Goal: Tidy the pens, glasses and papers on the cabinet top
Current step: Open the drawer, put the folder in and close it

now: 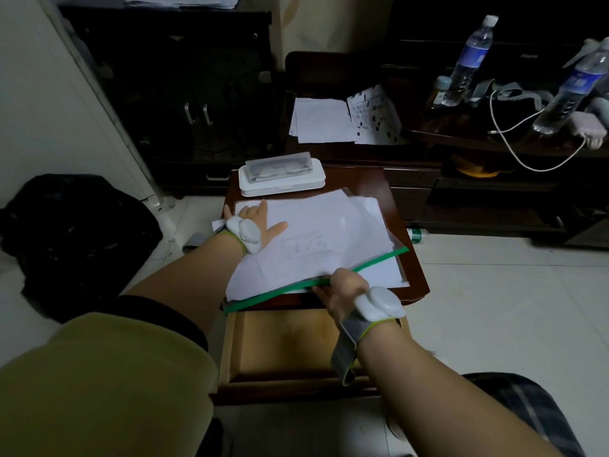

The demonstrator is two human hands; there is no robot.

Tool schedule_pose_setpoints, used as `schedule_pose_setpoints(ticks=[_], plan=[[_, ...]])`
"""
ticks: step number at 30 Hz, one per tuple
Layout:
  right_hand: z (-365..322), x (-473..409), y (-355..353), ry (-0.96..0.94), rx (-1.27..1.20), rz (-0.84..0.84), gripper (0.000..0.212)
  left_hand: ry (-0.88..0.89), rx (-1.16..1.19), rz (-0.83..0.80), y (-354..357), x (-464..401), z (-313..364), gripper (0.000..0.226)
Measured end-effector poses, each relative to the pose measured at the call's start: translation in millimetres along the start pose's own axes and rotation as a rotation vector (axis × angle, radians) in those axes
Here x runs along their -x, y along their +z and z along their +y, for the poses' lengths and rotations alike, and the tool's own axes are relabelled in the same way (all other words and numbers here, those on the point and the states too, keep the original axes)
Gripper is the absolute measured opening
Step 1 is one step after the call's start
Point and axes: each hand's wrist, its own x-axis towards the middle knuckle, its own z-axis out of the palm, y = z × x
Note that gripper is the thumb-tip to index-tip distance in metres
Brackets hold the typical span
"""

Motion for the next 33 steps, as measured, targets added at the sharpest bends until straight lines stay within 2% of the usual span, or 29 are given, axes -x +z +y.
schedule_pose_setpoints(ticks=[2, 4, 5, 7, 8, 12, 16, 20, 27, 33], plan=[[3.1, 3.3, -8.4, 0.002, 0.133, 0.012, 0.026, -0.051, 0.014, -0.011, -1.1, 8.1, -0.6, 0.080], [3.2, 8.1, -7.7, 0.056, -0.010, 0.030, 0.019, -0.077, 0.009, -0.038, 1.3, 20.0, -2.6, 0.078], [5.9, 8.4, -6.9, 0.106, -0.178, 0.062, 0.015, -0.087, 0.015, -0.045, 4.1, 27.1, -4.1, 0.078], [10.7, 7.9, -4.3, 0.164, -0.475, 0.169, 0.030, -0.115, 0.047, -0.022, 10.9, 42.5, -4.9, 0.075], [10.7, 9.8, -5.3, 0.168, -0.507, 0.194, 0.035, -0.129, 0.060, 0.006, 13.3, 52.1, -4.5, 0.071], [18.6, 15.5, -17.8, 0.133, -0.384, 0.205, 0.034, -0.187, 0.267, 0.166, 15.5, 80.5, 3.0, 0.047], [31.2, 21.7, -38.4, 0.113, -0.170, 0.160, 0.038, -0.297, 0.497, 0.255, 14.3, 102.8, 11.6, 0.042], [47.7, 35.1, -53.5, 0.145, 0.002, 0.138, 0.057, -0.281, 0.506, 0.177, 24.5, 137.2, 13.2, 0.048], [56.2, 67.5, -63.9, 0.141, 0.077, 0.089, 0.054, -0.276, 0.460, 0.091, 31.7, 182.5, 23.6, 0.051], [69.7, 103.2, -73.7, 0.073, 0.183, -0.003, 0.038, -0.278, 0.398, 0.017, 30.3, 222.3, 21.6, 0.045]])
